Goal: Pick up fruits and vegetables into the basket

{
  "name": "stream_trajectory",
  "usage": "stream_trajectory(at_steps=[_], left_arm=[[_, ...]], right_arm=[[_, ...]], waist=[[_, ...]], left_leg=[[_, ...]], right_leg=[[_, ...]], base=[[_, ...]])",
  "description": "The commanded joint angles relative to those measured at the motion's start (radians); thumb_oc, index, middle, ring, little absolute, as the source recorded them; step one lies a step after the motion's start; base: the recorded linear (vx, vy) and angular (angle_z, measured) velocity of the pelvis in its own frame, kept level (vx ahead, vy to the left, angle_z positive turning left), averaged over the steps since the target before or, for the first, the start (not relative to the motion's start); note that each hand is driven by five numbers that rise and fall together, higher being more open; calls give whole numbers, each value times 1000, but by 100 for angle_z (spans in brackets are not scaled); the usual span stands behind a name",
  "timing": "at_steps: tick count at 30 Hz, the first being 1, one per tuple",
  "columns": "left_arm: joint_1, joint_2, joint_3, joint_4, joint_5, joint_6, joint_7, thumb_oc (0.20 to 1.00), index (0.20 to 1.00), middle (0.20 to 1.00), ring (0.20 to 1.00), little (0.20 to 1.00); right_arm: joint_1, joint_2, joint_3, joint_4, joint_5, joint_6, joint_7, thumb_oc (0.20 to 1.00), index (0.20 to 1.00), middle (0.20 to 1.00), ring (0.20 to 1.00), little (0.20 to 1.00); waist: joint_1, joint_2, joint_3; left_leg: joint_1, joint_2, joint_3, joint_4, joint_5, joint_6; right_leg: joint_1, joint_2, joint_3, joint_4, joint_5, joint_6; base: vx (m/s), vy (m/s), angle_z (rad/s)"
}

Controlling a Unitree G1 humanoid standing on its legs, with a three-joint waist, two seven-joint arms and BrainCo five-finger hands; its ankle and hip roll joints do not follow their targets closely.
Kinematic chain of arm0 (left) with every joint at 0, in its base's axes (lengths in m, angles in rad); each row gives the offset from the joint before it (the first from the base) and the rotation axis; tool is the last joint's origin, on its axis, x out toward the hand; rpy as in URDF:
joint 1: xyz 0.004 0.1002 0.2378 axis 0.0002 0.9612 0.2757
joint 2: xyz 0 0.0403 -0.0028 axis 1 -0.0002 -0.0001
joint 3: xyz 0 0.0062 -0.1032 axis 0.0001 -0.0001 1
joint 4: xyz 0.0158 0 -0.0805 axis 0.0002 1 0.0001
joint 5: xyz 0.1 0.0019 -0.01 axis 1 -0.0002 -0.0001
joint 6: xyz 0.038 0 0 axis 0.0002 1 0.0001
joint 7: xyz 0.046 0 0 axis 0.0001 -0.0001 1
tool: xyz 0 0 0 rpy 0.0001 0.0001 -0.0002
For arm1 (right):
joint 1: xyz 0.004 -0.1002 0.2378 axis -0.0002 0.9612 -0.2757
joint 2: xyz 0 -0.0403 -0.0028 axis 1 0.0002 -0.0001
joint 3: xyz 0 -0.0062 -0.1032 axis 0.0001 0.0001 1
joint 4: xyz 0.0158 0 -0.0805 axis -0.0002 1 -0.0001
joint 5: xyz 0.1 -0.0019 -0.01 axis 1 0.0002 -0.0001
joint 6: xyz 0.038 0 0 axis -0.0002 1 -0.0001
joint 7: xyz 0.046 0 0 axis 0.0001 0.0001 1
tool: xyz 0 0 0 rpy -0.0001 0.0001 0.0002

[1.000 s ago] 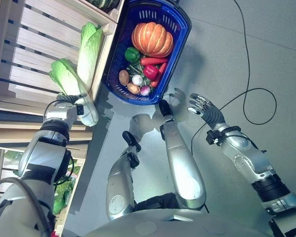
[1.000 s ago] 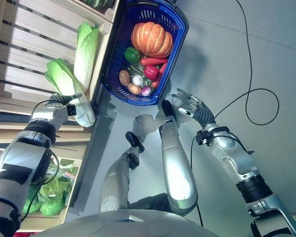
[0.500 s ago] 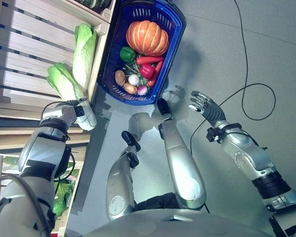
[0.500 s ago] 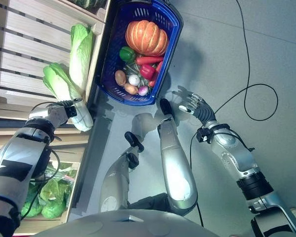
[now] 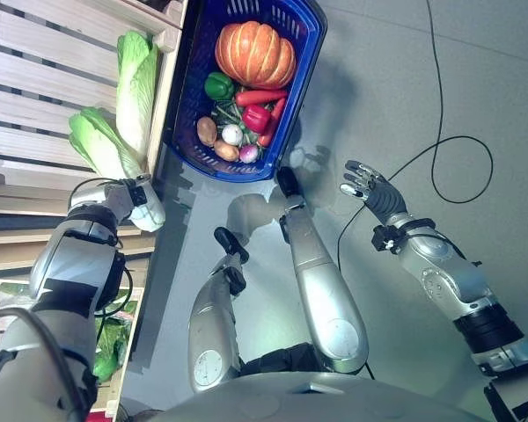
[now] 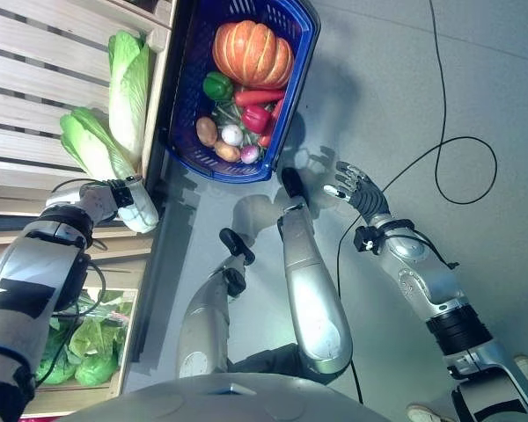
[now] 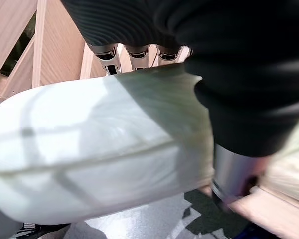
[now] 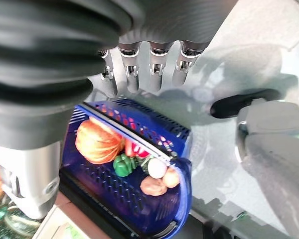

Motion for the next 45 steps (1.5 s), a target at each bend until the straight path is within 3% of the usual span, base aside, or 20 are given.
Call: stream_trajectory(at_steps=[1, 10, 17, 20, 22, 27, 36, 45], left_arm=[[71, -24, 3, 33, 34, -33, 2, 200, 200, 200, 200, 200], [118, -49, 5, -62, 77, -173, -3, 200, 200, 200, 200, 200], [254, -37, 91, -261, 62, -413, 16, 200, 200, 200, 200, 200], [331, -30, 114, -399, 159, -539, 42, 200, 200, 200, 200, 200], [383, -24, 114, -506, 219, -591, 75, 200, 200, 200, 200, 200], [524, -35, 136, -771, 400, -692, 116, 200, 200, 200, 200, 200], [614, 4, 164, -1135, 629, -638, 97, 200, 200, 200, 200, 200], [546, 75, 81, -1258, 851, -623, 26, 200, 200, 200, 200, 200]], right_arm=[[34, 51, 14, -26, 47, -60, -2, 1000, 1000, 1000, 1000, 1000], [53, 66, 9, -53, 24, -81, 11, 1000, 1000, 1000, 1000, 1000], [112, 78, -28, -105, -47, -137, 30, 1000, 1000, 1000, 1000, 1000], [136, 82, -59, -151, -78, -179, 57, 1000, 1000, 1000, 1000, 1000], [143, 86, -79, -183, -91, -202, 73, 1000, 1000, 1000, 1000, 1000], [119, 113, -113, -226, -133, -242, 94, 1000, 1000, 1000, 1000, 1000], [-60, 169, -119, -278, -136, -160, 36, 1000, 1000, 1000, 1000, 1000], [-256, 206, -41, -276, -124, -76, -76, 1000, 1000, 1000, 1000, 1000]], waist=[[-51, -30, -24], [-34, -20, -24], [4, -7, -24], [31, -5, -24], [53, -3, -24], [120, 0, -24], [231, -26, -28], [294, -47, -40]], left_leg=[[-155, 5, -19, 119, -34, 51], [-107, -4, -28, 90, -27, 52], [-8, -15, -49, 49, -23, 57], [23, -20, -60, 39, -26, 63], [20, -21, -61, 29, 0, 74], [46, -33, -90, 22, -7, 88], [66, -53, -145, 30, -21, 109], [85, -56, -181, 37, -26, 114]], right_leg=[[2, 22, -29, 62, -168, 19], [43, 8, -44, 50, -170, 25], [152, -22, -67, 7, -169, 39], [198, -34, -82, -14, -166, 46], [208, -38, -94, -39, -130, 44], [273, -51, -122, -69, -126, 52], [361, -62, -170, -99, -121, 62], [423, -65, -201, -135, -102, 68]], base=[[0, 0, 0], [-13, 22, 1], [-17, 52, 11], [-30, 2, 8], [-131, -40, 9], [-57, -65, 19], [-21, -118, 19], [9, -107, 19]])
